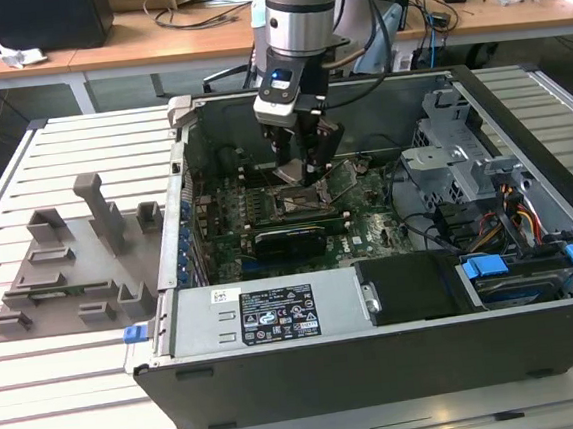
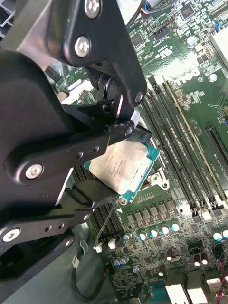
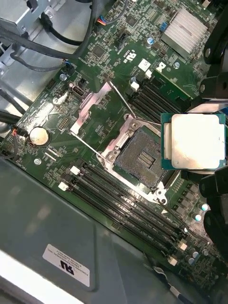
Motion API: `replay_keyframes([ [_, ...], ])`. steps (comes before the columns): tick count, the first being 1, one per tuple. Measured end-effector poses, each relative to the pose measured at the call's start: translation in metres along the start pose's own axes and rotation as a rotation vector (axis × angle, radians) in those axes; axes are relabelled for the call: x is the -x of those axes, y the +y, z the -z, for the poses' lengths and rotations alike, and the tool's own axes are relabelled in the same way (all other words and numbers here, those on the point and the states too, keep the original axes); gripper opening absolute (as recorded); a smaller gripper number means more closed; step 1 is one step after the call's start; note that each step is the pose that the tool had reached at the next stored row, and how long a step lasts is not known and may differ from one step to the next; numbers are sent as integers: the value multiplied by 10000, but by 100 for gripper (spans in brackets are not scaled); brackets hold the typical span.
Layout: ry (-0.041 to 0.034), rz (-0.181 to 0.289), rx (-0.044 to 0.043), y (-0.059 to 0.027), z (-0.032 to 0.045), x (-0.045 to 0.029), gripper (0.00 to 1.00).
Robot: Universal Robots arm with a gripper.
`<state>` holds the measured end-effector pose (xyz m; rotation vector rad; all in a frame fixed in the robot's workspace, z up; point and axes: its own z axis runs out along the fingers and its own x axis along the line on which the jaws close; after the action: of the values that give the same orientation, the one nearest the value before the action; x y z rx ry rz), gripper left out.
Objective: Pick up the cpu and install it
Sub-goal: 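Place the cpu into insertion slot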
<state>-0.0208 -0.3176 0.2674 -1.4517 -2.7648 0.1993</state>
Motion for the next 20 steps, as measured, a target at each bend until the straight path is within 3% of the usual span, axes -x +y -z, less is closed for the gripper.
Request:
replay_keyframes([
  [20,146,-1224,-59,1,-10,0,55],
])
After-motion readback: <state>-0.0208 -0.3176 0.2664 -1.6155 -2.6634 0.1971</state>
